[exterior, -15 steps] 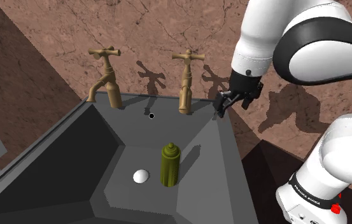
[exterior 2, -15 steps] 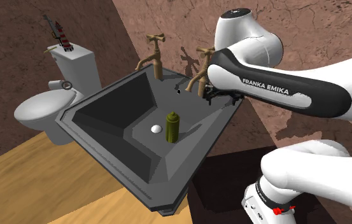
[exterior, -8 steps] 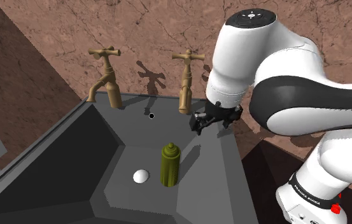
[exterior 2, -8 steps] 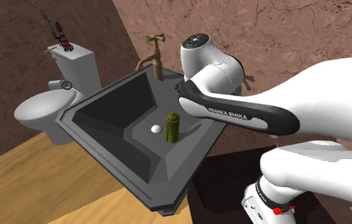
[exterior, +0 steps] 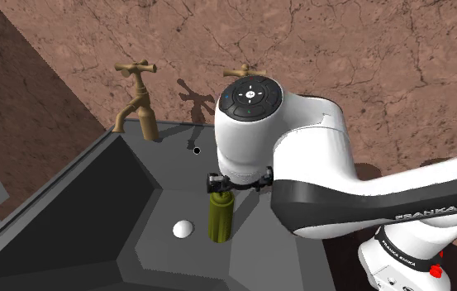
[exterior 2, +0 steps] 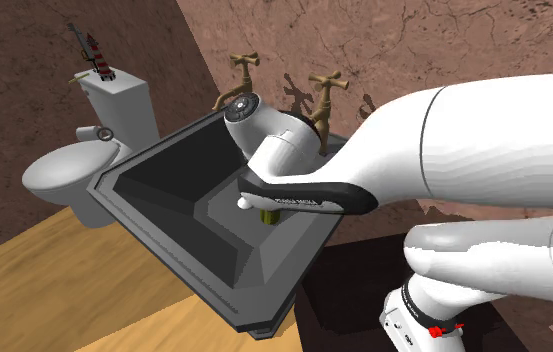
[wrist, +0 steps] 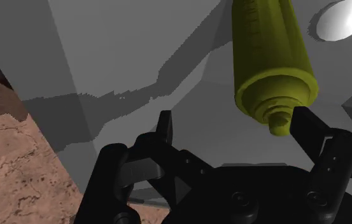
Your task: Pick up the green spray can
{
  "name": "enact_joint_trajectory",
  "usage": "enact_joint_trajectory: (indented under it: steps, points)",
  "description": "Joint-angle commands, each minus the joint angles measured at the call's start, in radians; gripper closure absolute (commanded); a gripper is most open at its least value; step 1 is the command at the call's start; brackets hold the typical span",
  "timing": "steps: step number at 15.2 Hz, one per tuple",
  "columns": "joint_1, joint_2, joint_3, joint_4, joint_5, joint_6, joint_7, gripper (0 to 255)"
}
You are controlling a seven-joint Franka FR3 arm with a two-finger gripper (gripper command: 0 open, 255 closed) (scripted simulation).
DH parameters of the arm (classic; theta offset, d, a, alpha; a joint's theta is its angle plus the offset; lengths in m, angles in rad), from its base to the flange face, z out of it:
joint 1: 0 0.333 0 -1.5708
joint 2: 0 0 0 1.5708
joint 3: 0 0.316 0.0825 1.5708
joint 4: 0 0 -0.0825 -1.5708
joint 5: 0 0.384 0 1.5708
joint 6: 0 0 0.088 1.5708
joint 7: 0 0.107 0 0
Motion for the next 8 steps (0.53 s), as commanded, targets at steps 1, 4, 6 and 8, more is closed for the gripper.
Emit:
enact_joint_trajectory:
  steps: [1, 4, 6, 8]
  points:
    - [-0.137, 0.049, 0.155, 0.054, -0.053, 0.028, 0.109, 0]
    - [-0.316, 0.062, 0.345, 0.111, -0.083, 0.051, 0.191, 0]
    - [-0.347, 0.060, 0.382, 0.101, -0.078, 0.075, 0.197, 0]
    - [-0.380, 0.057, 0.420, 0.092, -0.074, 0.099, 0.204, 0]
